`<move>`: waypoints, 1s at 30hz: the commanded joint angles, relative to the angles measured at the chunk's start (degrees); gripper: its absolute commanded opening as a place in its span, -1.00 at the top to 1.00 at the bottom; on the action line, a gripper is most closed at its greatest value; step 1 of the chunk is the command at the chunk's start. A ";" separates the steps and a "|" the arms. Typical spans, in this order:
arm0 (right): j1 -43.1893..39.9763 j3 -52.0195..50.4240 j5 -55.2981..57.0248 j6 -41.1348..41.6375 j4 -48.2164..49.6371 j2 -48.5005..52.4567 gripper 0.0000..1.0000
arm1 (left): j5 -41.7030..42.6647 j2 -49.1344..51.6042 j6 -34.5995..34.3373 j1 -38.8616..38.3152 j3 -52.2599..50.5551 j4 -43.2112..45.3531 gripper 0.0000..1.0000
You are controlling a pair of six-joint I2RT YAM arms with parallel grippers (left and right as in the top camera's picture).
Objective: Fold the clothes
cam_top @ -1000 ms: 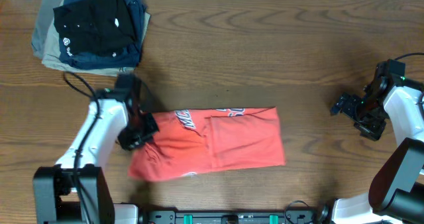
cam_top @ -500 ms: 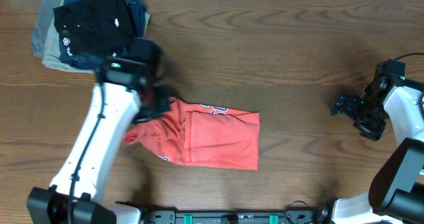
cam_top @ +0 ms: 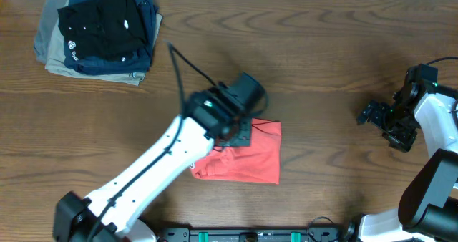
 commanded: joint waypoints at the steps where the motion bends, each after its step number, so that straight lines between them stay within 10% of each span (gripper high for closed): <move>1: -0.22 0.81 -0.04 -0.44 -0.04 0.07 -0.98 | -0.42 3.76 -4.15 -3.02 -1.05 1.97 0.88; 22: -0.22 0.81 -0.04 -0.44 -0.02 0.07 -0.98 | 3.80 15.89 -5.84 -6.10 -1.05 14.40 0.82; 27: -0.22 0.81 -0.04 -0.44 -0.02 0.07 -0.98 | 7.19 15.89 -5.79 -6.10 -1.05 13.29 0.08; 30: -0.22 0.81 -0.04 -0.44 -0.04 0.07 -0.99 | 8.92 15.87 -5.42 -6.10 -1.03 13.09 0.02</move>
